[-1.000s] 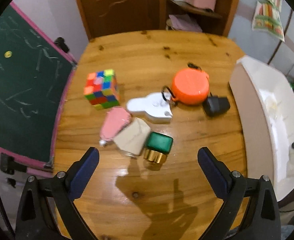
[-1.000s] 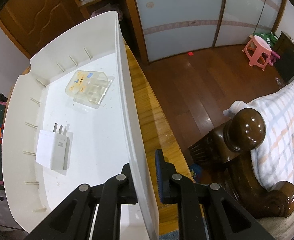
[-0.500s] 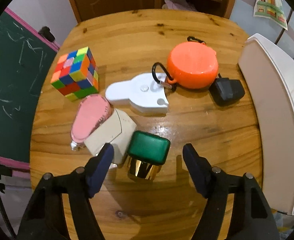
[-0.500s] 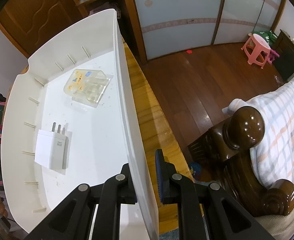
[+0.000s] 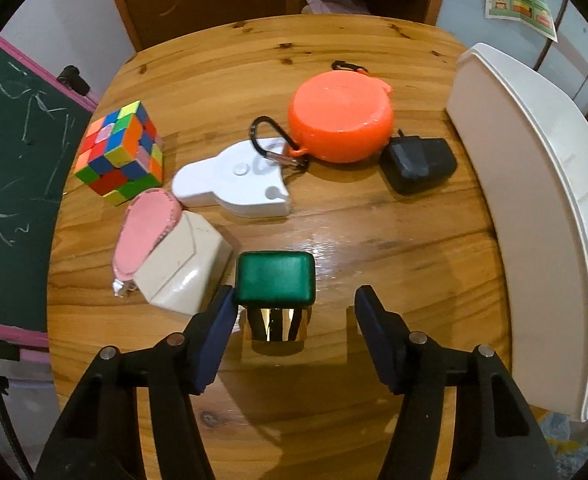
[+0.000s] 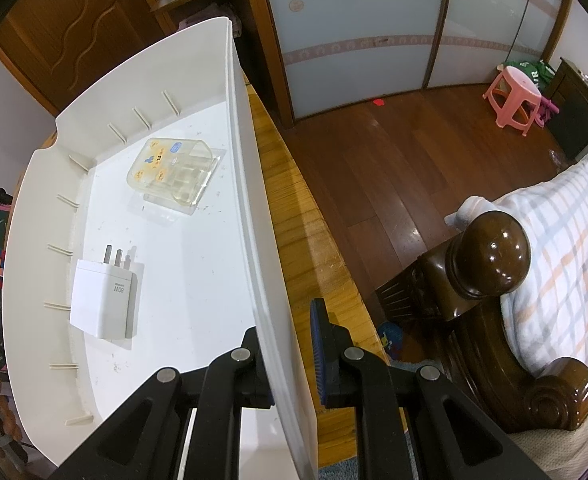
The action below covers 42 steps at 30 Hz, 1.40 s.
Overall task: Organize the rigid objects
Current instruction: 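Grasp the green-and-gold jar with the left gripper and lift it, then carry the jar into the white bin and open the left gripper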
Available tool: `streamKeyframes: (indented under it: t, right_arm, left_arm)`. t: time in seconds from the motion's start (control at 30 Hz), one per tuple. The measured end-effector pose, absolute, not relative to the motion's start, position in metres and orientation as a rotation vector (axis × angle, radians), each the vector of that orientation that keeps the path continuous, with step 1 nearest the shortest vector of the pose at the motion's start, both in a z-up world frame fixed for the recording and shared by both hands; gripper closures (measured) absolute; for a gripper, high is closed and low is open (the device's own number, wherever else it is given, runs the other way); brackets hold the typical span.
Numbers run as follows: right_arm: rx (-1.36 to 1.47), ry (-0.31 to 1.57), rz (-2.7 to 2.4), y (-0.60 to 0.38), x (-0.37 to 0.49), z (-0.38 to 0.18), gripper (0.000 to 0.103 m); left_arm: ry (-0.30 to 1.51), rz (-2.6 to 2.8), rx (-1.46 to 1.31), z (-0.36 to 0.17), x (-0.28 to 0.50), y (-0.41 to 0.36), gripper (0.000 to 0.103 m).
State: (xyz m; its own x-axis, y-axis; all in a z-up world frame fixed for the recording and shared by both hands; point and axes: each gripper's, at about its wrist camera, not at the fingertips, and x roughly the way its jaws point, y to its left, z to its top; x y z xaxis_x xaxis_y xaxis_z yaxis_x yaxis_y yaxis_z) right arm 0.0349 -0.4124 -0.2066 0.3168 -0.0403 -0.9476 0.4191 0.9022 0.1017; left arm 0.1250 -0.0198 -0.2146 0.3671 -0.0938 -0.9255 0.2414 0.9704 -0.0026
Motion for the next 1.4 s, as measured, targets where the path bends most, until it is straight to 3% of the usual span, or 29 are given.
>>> streamKeyframes:
  t: [0.37, 0.43, 0.73, 1.4]
  right_arm:
    - [0.363, 1.217, -0.314, -0.413, 0.034, -0.208, 0.089]
    - [0.363, 1.217, -0.314, -0.413, 0.035, -0.208, 0.089]
    - [0.369, 1.215, -0.313, -0.413, 0.034, -0.208, 0.089]
    - [0.399, 1.201, -0.292, -0.416, 0.032, -0.21, 0.089]
  left_arm:
    - [1.219, -0.197, 0.083, -0.228, 0.138, -0.018, 0.048]
    - [1.209, -0.182, 0.082, -0.227, 0.14, -0.017, 0.058]
    - [1.226, -0.146, 0.034, -0.221, 0.133, -0.009, 0.058]
    - [1.003, -0.434, 0.021, -0.054, 0.101, -0.082, 0.058]
